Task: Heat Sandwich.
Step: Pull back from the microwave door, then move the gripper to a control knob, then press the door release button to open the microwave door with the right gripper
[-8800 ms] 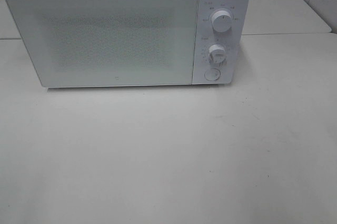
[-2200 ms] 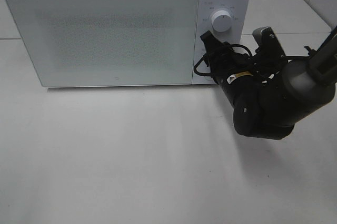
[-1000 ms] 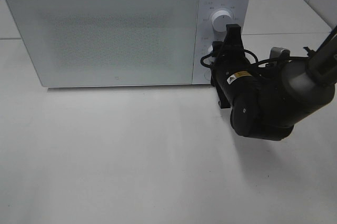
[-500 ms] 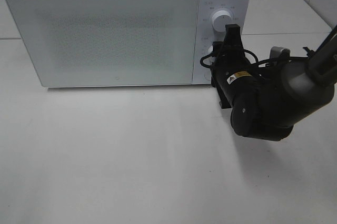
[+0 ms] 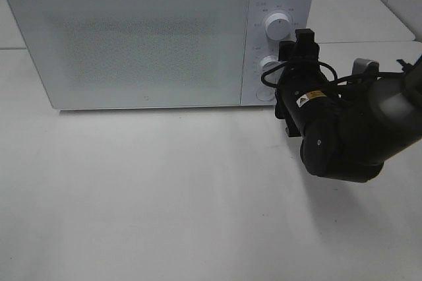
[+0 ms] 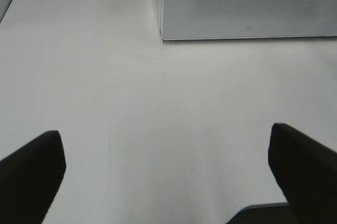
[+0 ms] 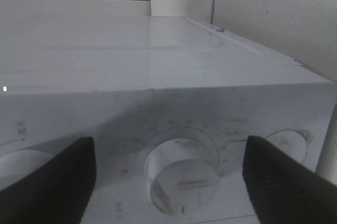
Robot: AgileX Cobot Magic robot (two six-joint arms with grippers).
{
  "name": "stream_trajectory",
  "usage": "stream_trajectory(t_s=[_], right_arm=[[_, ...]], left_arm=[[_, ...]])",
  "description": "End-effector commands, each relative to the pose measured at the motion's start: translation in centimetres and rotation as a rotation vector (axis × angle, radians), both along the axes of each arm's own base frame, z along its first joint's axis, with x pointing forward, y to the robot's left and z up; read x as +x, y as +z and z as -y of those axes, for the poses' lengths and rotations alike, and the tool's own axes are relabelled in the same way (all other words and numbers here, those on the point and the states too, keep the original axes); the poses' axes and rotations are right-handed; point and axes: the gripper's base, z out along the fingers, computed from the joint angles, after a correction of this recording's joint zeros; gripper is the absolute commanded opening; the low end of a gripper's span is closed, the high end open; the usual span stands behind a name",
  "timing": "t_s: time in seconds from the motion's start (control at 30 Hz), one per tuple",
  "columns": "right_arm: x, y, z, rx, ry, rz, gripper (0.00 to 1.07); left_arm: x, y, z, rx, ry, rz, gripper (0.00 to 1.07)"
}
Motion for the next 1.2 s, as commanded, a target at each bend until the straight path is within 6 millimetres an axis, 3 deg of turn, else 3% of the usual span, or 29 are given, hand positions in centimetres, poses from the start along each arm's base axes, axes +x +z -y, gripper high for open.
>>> stream_trajectory(t_s=[0.03,0.5,0.77,0.8,1.2], right_arm=[[-0.4,0.8,0.3,-0.026,0.023,0.033,0.76],[-4.4,2.8,1.1,-0.189,0.227,-0.073,0.76],[-6.6,5.0,1.3,-0.502,0.435,-0.202,0.76],[-7.0,5.7,1.4,-0.602,0.491,-0.194,0.76],[-9.2,7.7,1.0,-1.069,0.867,-0.189,0.76]], left_arm=[[-0.2,0.0,0.0,-0.008,0.005,0.023,0.98],[-0.2,0.0,0.0,-0.008,0.005,0.023,0.98],[-0.2,0.0,0.0,-0.008,0.005,0.023,0.98],[-0.2,0.0,0.0,-0.008,0.005,0.023,0.98],[-0.2,0.0,0.0,-0.008,0.005,0.023,0.98]])
